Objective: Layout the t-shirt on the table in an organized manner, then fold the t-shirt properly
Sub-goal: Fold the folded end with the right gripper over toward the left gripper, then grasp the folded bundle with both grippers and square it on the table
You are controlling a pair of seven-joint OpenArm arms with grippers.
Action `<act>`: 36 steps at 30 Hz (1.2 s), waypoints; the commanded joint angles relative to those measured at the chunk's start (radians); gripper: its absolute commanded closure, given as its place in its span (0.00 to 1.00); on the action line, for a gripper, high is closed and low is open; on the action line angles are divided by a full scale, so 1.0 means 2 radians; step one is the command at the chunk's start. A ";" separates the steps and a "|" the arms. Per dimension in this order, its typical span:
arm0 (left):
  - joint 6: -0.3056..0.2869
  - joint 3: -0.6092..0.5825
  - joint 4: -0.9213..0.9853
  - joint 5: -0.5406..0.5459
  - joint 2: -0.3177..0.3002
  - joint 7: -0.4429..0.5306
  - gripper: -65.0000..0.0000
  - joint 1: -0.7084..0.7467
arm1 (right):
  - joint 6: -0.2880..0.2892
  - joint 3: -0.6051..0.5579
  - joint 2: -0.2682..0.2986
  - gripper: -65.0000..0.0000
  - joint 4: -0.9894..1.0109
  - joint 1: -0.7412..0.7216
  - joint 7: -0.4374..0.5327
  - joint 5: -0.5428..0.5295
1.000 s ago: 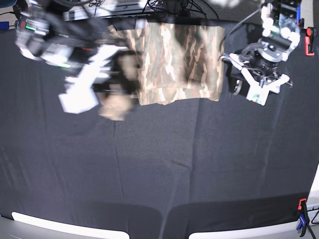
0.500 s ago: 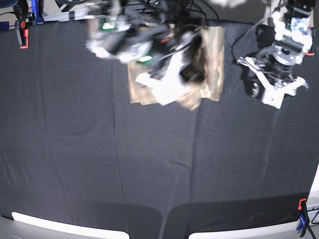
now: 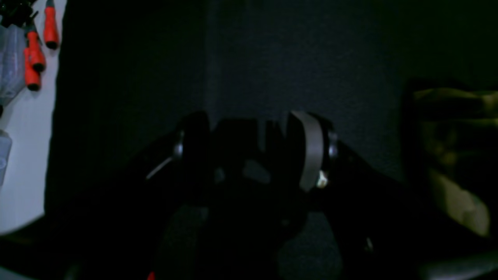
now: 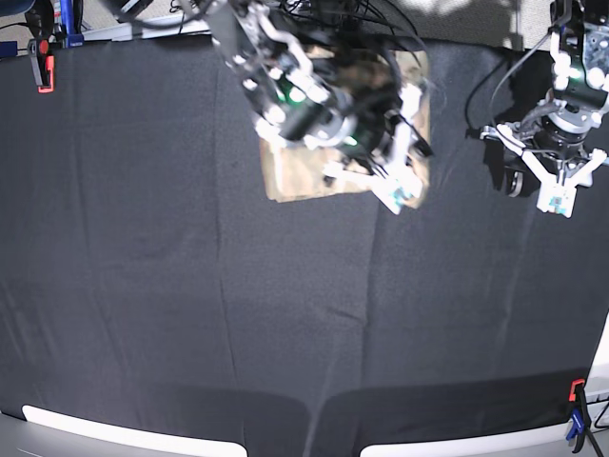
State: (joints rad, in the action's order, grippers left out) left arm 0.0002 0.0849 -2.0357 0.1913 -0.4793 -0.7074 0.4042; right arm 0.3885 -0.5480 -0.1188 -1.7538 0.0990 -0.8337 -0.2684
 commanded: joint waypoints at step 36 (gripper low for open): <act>-0.175 0.001 -0.105 0.167 0.139 -0.067 1.00 0.173 | 0.044 0.229 0.144 1.00 -0.118 -0.019 0.002 0.054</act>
State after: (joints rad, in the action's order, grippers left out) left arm -0.3489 0.0864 -2.2326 0.5129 -0.1993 -0.8593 0.7444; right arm 0.4759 -0.0906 0.1673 -1.9713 0.0784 -0.8566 -0.1528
